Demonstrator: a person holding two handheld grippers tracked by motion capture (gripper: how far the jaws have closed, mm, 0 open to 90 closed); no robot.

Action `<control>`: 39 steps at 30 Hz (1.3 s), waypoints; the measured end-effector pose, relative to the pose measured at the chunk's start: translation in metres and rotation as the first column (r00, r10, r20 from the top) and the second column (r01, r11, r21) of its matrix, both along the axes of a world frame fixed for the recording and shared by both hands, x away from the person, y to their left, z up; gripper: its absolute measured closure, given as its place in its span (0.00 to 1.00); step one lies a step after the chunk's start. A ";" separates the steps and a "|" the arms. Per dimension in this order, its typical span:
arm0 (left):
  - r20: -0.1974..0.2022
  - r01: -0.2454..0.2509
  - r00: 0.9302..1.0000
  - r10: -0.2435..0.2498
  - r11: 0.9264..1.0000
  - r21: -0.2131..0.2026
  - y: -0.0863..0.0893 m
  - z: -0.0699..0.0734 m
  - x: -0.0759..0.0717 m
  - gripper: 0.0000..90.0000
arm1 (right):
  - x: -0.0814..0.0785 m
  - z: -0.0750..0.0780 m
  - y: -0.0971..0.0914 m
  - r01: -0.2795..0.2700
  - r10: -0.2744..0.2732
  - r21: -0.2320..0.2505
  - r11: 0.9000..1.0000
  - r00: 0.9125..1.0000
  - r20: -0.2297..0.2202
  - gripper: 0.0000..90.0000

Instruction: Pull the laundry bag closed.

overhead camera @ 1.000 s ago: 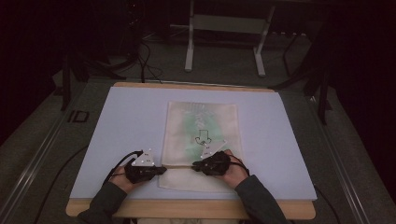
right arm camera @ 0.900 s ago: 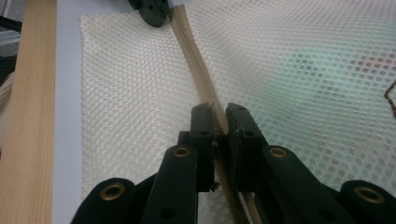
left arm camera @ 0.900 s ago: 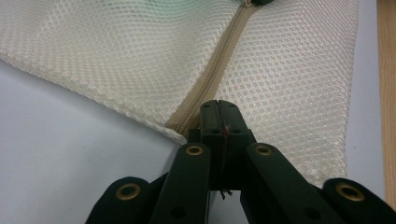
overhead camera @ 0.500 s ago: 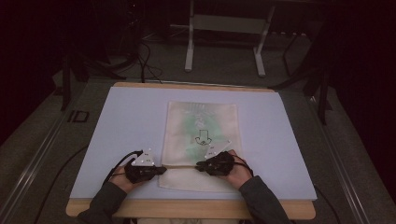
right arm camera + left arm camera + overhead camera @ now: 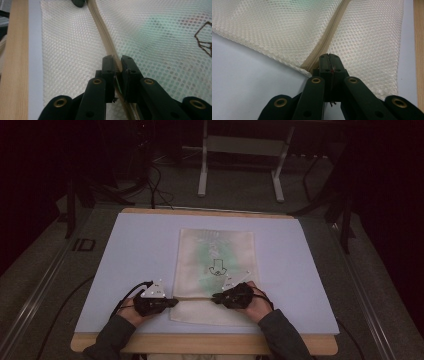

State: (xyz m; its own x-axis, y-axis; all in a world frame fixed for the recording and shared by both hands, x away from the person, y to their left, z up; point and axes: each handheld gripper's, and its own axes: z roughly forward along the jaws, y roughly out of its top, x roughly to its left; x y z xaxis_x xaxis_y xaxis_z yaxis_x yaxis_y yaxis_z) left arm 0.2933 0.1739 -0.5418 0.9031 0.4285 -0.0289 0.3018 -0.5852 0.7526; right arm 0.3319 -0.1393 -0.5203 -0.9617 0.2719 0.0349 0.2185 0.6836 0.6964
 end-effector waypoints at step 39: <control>-0.008 0.000 1.000 0.000 1.000 -0.006 0.000 0.000 0.001 1.00 | -0.001 0.002 -0.029 0.046 -0.046 -0.004 0.999 0.999 -0.014 0.91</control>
State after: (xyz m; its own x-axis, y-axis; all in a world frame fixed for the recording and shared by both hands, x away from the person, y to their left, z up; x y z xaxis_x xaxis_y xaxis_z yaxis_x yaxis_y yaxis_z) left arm 0.2939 0.1743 -0.5419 0.9027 0.4285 -0.0387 0.3081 -0.5810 0.7533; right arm 0.3307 -0.1684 -0.5186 -0.9474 0.3165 0.0470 0.2596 0.6748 0.6909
